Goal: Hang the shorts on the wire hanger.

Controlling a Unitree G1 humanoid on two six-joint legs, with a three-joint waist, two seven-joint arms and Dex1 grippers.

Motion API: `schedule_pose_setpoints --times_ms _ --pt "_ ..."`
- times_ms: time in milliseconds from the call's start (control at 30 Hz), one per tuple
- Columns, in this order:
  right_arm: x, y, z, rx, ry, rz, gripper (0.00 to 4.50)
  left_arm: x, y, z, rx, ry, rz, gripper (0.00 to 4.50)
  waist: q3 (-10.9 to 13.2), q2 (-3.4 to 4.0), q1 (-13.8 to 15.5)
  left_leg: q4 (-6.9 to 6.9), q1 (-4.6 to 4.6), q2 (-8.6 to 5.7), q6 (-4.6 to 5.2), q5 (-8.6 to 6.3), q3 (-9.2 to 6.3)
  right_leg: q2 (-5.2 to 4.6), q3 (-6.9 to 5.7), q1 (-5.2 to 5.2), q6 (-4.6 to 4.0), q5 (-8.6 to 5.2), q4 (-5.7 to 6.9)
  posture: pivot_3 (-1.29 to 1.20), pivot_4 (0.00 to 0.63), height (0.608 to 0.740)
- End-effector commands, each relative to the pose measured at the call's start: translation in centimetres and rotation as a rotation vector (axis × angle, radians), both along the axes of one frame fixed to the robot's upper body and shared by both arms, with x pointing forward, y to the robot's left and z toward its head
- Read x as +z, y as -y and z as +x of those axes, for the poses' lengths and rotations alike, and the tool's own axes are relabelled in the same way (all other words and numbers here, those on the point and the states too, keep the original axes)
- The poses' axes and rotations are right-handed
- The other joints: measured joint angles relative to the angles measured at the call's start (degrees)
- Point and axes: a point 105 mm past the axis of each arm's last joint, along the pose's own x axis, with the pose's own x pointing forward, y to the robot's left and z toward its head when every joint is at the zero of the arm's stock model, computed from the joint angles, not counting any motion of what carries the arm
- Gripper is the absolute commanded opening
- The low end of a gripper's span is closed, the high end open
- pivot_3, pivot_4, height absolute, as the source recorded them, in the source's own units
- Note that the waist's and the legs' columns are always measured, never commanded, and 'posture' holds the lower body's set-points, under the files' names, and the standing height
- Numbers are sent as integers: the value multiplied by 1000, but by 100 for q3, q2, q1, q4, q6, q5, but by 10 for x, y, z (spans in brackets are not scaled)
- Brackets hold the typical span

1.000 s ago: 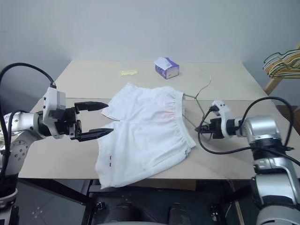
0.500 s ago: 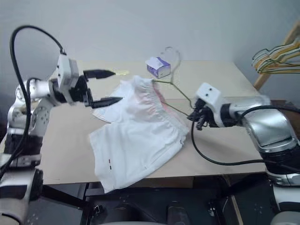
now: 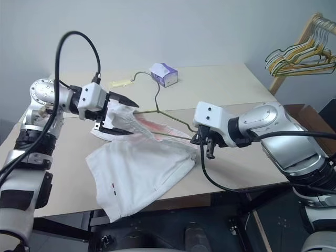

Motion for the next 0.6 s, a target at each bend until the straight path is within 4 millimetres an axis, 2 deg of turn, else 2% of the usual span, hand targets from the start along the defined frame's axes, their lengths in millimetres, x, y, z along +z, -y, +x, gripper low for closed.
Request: schedule_pose_setpoints --times_ms 33,100,200,467,500,600 --pt "19 -2 -2 35 37 20 0 -8 0 6 11 77 71 4308 0 0 -1 0 0 0 0 0 0 0 0 -1 0 0 0 -125 0 740" --pt "21 -3 -4 46 26 31 0 -15 -2 14 61 85 96 3920 0 0 0 0 0 0 0 0 0 -1 0 -1 0 0 0 -125 0 740" --pt "22 -4 -5 56 16 37 0 -21 -4 14 53 79 115 3016 0 0 -3 1 0 1 1 0 0 0 0 -3 0 0 2 -124 0 740" --pt "28 -5 -6 63 -19 74 0 -19 -8 11 61 15 71 220 0 0 0 2 -8 1 1 -1 0 -3 0 -10 0 1 4 -114 0 740" --pt "28 -6 -6 77 -13 74 0 -19 -8 11 59 6 62 26 0 0 0 2 -7 1 1 -1 0 -3 0 -10 0 1 5 -112 0 740" --pt "26 -6 -7 105 20 58 0 -16 -8 9 61 -14 46 26 0 0 0 2 -7 1 1 -1 0 -3 0 -10 0 0 5 -109 0 740"
